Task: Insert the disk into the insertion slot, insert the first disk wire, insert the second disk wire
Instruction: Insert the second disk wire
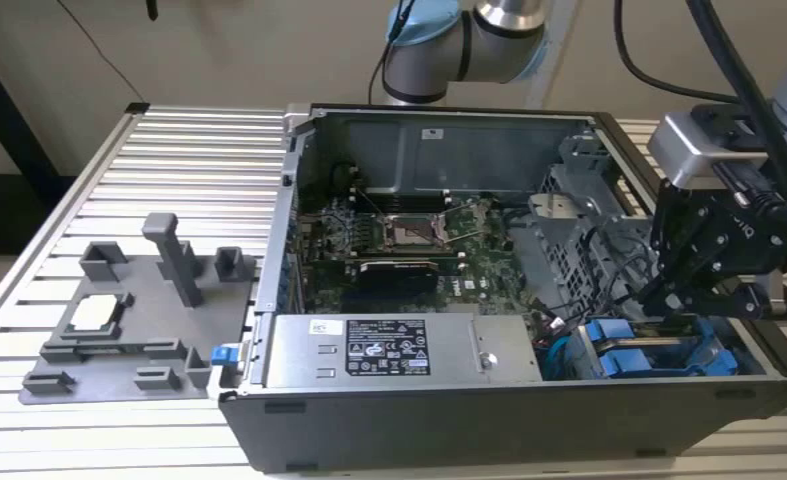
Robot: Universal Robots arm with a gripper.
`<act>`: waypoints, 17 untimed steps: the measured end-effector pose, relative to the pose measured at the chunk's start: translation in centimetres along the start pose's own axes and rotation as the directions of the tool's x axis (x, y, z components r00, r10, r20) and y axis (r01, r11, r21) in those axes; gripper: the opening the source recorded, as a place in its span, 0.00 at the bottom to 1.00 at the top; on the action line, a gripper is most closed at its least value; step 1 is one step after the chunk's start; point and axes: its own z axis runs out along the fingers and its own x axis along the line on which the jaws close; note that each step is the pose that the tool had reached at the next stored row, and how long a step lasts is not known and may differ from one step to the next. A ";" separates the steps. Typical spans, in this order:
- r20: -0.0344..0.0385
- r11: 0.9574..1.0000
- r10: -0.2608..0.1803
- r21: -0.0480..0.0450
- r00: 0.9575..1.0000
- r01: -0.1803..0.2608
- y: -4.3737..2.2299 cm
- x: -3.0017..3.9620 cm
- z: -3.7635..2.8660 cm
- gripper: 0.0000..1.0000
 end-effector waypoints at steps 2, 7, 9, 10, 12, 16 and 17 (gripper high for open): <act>0.005 1.000 0.000 0.000 1.000 0.000 -0.11 0.12 0.05 0.16; 0.011 1.000 0.000 0.000 1.000 0.000 -0.20 0.16 0.24 0.16; 0.012 1.000 -0.001 0.001 1.000 0.001 -0.24 0.18 0.36 0.16; 0.013 1.000 -0.001 0.001 1.000 0.001 -0.28 0.20 0.42 0.16; 0.014 1.000 -0.001 0.001 1.000 0.001 -0.35 0.22 0.53 0.16; 0.015 1.000 -0.001 0.001 1.000 0.001 -0.48 0.25 0.76 0.16; 0.015 1.000 -0.001 0.001 1.000 0.001 -0.51 0.25 0.82 0.16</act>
